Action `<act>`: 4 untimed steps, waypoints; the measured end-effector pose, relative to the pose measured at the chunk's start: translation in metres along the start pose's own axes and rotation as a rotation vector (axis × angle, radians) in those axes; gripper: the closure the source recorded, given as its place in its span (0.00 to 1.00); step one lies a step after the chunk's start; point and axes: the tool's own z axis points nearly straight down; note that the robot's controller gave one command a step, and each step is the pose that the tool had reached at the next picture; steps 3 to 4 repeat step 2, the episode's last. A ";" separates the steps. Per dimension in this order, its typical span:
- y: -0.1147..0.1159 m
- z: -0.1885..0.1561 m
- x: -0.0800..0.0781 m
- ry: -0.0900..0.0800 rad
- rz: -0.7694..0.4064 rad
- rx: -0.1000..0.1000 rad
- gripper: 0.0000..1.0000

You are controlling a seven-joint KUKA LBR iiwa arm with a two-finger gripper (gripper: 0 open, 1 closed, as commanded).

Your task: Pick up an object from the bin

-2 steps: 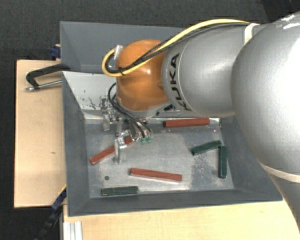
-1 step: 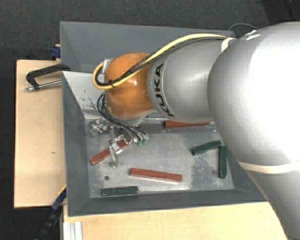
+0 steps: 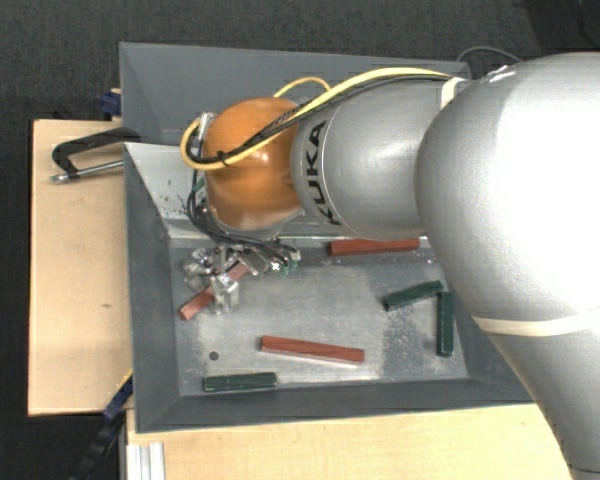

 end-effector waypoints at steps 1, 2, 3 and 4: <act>0.000 0.000 0.000 0.000 0.000 0.000 1.00; -0.008 -0.183 0.016 -0.006 -0.008 0.003 1.00; -0.008 -0.183 0.016 -0.006 -0.008 0.003 1.00; -0.008 -0.183 0.016 -0.006 -0.008 0.003 1.00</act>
Offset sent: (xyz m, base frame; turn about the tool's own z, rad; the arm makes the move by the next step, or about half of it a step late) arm -0.0100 -0.0190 0.1785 -0.0098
